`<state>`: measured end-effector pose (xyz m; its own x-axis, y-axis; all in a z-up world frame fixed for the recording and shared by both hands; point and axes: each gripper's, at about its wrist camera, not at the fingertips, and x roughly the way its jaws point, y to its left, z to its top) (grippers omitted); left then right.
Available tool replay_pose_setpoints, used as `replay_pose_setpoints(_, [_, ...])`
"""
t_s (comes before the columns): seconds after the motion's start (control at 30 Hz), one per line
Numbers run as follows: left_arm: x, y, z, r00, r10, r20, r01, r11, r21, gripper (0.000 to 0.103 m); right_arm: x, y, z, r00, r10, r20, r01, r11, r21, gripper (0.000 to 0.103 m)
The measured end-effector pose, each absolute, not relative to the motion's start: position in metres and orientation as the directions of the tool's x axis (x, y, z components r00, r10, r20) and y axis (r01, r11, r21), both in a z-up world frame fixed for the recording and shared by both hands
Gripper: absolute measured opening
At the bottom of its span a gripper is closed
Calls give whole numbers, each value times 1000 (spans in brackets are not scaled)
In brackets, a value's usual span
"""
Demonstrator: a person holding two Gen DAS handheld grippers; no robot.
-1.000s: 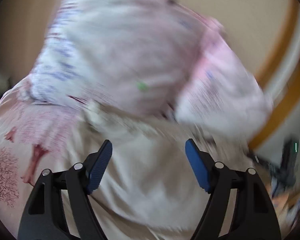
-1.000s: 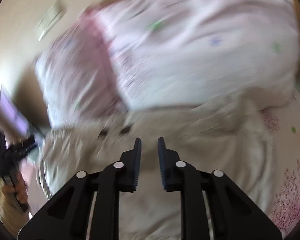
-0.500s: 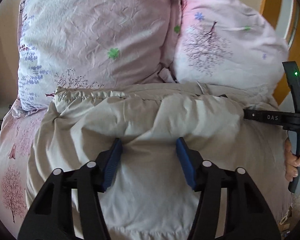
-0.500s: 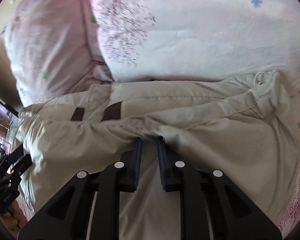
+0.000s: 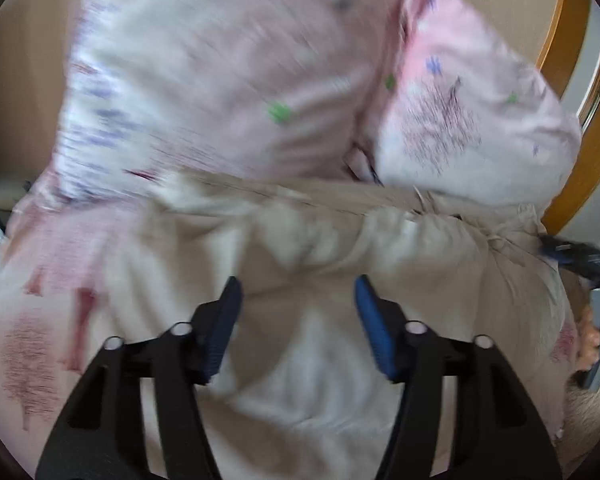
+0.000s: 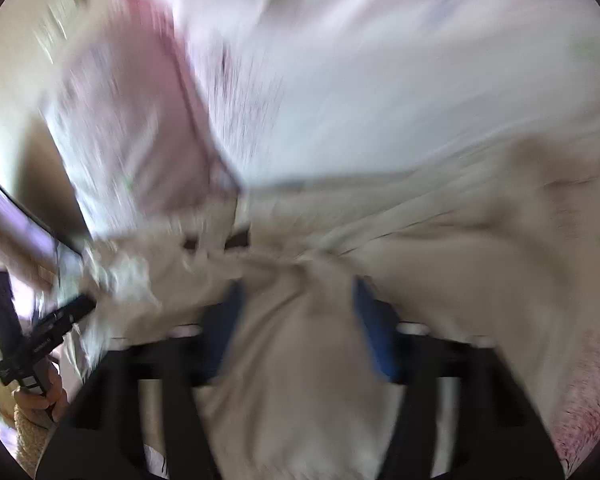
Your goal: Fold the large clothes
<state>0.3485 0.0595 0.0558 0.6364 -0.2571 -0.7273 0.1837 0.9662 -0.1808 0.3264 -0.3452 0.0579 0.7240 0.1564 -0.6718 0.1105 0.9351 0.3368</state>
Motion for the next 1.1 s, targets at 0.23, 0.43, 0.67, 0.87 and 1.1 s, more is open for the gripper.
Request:
replay_pose_setpoints(0.23, [345, 140, 49, 645, -157, -748, 11, 981, -196, 68, 295, -446, 16, 676, 75, -733, 351, 843, 409, 72])
replay_pose_setpoints(0.43, [352, 149, 26, 592, -204, -780, -15, 965, -263, 67, 287, -466, -16, 670, 214, -711, 343, 761, 551, 57])
replay_pose_setpoints(0.67, [363, 133, 15, 576, -151, -803, -45, 976, -215, 59, 300, -461, -33, 620, 154, -770, 423, 761, 492, 22])
replay_pose_setpoints(0.87, [375, 113, 3, 575, -47, -817, -71, 992, -107, 56, 320, -435, -32, 549, -35, -835, 488, 824, 287, 24])
replay_pose_setpoints(1.1, [335, 135, 18, 607, -117, -786, -70, 978, -199, 63, 254, -407, 17, 732, -80, -676, 379, 873, 308, 46])
